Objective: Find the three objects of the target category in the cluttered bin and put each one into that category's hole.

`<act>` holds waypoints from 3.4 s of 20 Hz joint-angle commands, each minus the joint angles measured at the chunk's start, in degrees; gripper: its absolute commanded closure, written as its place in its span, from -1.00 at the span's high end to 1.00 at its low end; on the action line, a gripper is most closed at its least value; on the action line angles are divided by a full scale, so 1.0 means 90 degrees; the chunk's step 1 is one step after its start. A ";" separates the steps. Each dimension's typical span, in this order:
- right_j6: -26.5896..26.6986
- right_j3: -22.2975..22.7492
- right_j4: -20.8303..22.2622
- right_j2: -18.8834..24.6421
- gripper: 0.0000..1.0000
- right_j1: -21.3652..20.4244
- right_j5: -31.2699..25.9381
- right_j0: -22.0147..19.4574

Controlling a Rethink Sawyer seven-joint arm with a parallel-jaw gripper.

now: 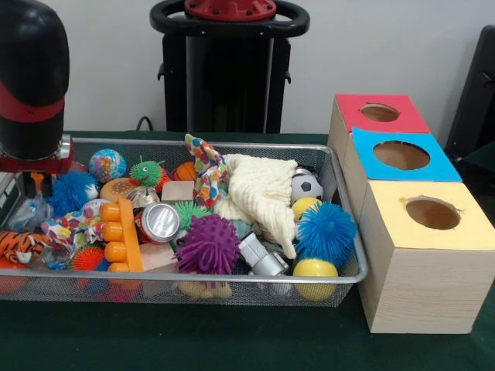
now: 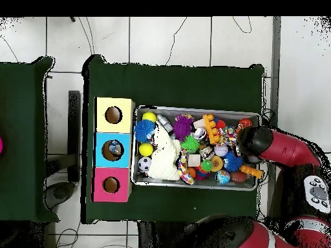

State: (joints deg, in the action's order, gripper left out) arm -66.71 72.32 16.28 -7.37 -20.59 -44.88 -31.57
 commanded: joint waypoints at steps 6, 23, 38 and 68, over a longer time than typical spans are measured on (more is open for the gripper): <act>0.0596 0.1076 0.0159 0.0916 -1.00 -0.1084 -0.0117 -0.0023; 0.0553 0.2181 0.0029 0.1696 -1.00 -0.1924 0.0580 -0.0494; 0.0207 0.2823 -0.0334 0.2699 -1.00 -0.2451 0.0280 -0.0975; -0.1285 0.3395 -0.1446 0.2109 -1.00 -0.3443 -0.0100 0.0525</act>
State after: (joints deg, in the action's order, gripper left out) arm -66.71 97.85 6.09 10.92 -50.88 -41.83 -28.80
